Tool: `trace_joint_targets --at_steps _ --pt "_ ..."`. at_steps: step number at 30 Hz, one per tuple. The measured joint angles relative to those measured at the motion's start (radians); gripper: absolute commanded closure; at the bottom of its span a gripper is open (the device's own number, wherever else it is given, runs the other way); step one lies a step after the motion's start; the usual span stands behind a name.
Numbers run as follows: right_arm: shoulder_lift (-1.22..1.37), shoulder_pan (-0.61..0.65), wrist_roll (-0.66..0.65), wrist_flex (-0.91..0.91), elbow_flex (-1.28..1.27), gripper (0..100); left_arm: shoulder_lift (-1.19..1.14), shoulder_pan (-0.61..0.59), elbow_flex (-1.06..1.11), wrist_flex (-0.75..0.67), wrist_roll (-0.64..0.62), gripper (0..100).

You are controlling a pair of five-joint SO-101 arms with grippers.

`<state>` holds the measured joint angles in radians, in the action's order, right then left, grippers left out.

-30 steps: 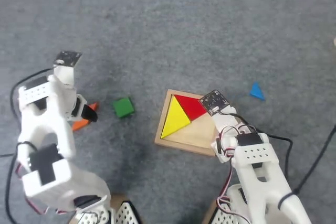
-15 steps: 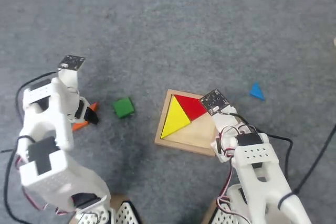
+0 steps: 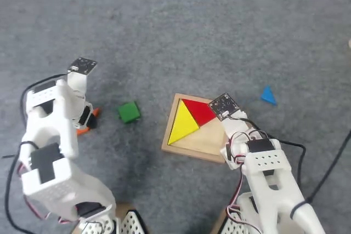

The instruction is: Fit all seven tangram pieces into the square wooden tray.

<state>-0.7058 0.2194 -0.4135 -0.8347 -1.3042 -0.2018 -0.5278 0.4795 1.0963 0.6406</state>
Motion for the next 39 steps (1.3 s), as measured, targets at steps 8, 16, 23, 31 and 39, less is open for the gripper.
trace_joint_targets --at_steps 8,16,23,31,39 --pt "0.0 0.0 0.0 0.0 0.0 73.5 0.055 0.012 -0.071 0.124 -0.012 98" --pt "0.0 0.0 0.0 0.0 0.0 73.5 0.227 0.104 -0.066 0.232 -0.049 93" --pt "0.0 0.0 0.0 -0.003 0.0 73.5 0.209 -0.014 -0.066 0.129 -0.048 79" --pt "0.0 0.0 0.0 -0.003 0.0 73.5 0.014 -0.034 -0.066 0.101 0.0 79" --pt "0.0 0.0 0.0 -0.003 0.0 73.5 -0.089 -0.038 -0.12 0.1 0.002 83"
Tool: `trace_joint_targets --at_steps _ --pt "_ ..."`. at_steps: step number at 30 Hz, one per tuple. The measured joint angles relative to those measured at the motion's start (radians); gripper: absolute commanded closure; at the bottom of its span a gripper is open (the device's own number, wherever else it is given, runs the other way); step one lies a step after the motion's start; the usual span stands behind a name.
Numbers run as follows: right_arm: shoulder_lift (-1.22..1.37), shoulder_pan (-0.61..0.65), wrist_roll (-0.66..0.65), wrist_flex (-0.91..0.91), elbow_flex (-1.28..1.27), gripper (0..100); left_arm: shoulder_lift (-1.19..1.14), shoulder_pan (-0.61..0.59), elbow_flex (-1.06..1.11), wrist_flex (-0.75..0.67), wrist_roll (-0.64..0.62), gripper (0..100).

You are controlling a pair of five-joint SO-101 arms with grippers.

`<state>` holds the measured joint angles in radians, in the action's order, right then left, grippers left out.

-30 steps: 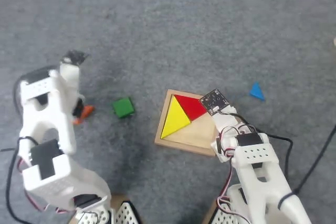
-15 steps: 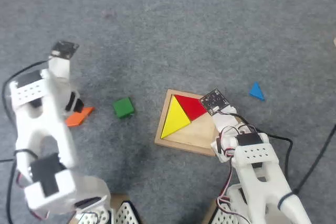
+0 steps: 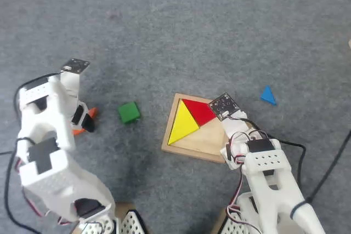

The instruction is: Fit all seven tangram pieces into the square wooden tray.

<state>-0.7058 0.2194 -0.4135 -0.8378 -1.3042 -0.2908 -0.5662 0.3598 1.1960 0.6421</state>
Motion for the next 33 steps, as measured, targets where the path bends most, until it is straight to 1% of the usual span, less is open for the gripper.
trace_joint_targets --at_steps 5,8,10,20,27,33 --pt "0.0 0.0 0.0 0.0 0.0 73.5 -0.075 0.005 -0.072 0.026 0.008 84" --pt "0.0 0.0 0.0 0.0 0.0 73.5 -0.103 0.005 -0.11 0.048 0.008 89" --pt "0.0 0.0 0.0 0.0 0.0 73.5 -0.106 0.006 -0.114 0.049 0.008 91" --pt "0.0 0.0 0.0 0.0 0.0 73.5 -0.104 0.009 -0.115 0.049 -0.005 94" --pt "0.0 0.0 0.0 0.0 0.0 73.5 -0.023 -0.005 -0.117 0.08 -0.025 94" --pt "0.0 0.0 0.0 0.0 0.0 73.5 0.097 0.026 -0.049 0.083 -0.025 94"
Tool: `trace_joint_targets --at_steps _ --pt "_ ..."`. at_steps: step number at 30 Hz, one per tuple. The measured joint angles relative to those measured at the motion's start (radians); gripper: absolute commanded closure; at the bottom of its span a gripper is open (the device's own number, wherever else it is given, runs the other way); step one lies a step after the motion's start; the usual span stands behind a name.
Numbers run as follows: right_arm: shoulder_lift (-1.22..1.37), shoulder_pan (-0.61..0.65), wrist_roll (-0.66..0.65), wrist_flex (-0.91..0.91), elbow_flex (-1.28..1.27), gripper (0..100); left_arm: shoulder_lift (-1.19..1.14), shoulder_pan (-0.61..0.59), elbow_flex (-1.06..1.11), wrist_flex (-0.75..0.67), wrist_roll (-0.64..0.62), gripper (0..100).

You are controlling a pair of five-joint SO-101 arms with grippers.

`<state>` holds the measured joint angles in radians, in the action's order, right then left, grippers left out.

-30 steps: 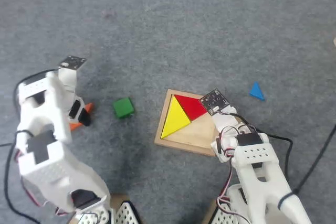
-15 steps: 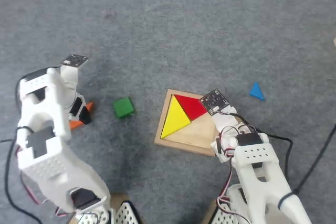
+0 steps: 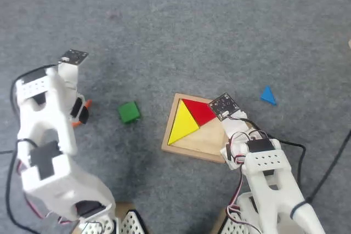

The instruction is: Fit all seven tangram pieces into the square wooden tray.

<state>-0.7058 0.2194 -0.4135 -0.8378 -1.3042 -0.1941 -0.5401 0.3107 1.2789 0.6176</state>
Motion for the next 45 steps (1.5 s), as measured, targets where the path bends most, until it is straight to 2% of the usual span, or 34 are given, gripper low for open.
trace_joint_targets --at_steps 4,7,12,15,17,21,25,31,37,45 --pt "0.0 -0.005 0.0 -0.005 0.0 73.5 0.109 0.041 0.055 0.028 -0.026 94" --pt "0.0 -0.083 0.0 -0.078 0.028 73.5 0.204 0.104 0.075 0.086 -0.035 94" --pt "0.0 -0.37 0.0 -0.21 0.175 73.5 0.356 0.302 0.117 0.137 -0.126 94" --pt "0.0 -0.557 0.003 -0.224 0.213 73.5 0.399 0.491 0.133 0.14 -0.203 94" --pt "0.0 -0.628 0.003 -0.227 0.221 73.5 0.407 0.632 0.133 0.135 -0.265 94" --pt "0.0 -0.652 0.0 -0.227 0.221 73.5 0.408 0.841 0.133 0.084 -0.37 94" --pt "0.0 -0.667 0.0 -0.227 0.233 73.5 0.402 0.971 0.133 0.021 -0.442 94" --pt "-0.089 -0.695 0.002 -0.245 0.233 73.5 0.224 1.054 0.091 -0.087 -0.537 96" --pt "-0.158 -0.695 0.0 -0.256 0.233 73.5 0.021 1.119 -0.041 -0.1 -0.609 96" --pt "-0.161 -0.695 0.0 -0.258 0.232 73.5 -0.074 1.171 -0.121 -0.1 -0.663 95"
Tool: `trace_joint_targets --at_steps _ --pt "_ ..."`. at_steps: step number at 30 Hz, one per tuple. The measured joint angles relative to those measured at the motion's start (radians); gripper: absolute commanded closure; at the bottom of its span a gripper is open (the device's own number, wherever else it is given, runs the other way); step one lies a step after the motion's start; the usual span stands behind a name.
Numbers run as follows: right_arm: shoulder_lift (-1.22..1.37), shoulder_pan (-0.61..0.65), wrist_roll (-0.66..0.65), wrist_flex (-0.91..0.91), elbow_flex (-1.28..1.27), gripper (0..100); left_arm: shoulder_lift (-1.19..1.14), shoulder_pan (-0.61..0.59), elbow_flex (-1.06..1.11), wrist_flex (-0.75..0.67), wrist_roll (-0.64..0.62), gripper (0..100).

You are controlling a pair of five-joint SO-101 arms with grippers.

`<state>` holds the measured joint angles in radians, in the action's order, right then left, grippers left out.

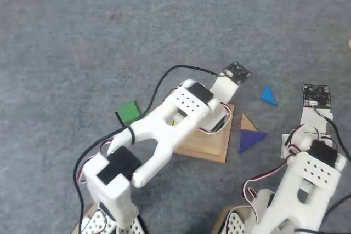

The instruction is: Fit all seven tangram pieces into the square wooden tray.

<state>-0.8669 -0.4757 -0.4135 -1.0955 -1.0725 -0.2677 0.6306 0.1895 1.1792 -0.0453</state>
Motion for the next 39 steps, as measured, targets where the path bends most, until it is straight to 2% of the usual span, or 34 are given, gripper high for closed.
trace_joint_targets --at_steps 6,18,25,30,39 --pt "0.0 0.0 0.0 0.0 0.0 73.5 -0.031 0.0 -0.009 0.009 -0.023 82" --pt "0.0 0.015 0.002 0.0 0.0 73.5 -0.031 0.005 -0.048 0.04 -0.029 82" --pt "0.0 0.038 0.0 0.0 -0.009 73.5 -0.031 -0.083 -0.094 0.149 -0.018 82" --pt "0.0 0.038 0.0 0.0 -0.009 73.5 -0.031 -0.129 -0.08 0.144 -0.009 82" --pt "0.0 0.038 0.0 0.0 -0.009 73.5 -0.031 -0.107 0.017 0.046 -0.002 82"
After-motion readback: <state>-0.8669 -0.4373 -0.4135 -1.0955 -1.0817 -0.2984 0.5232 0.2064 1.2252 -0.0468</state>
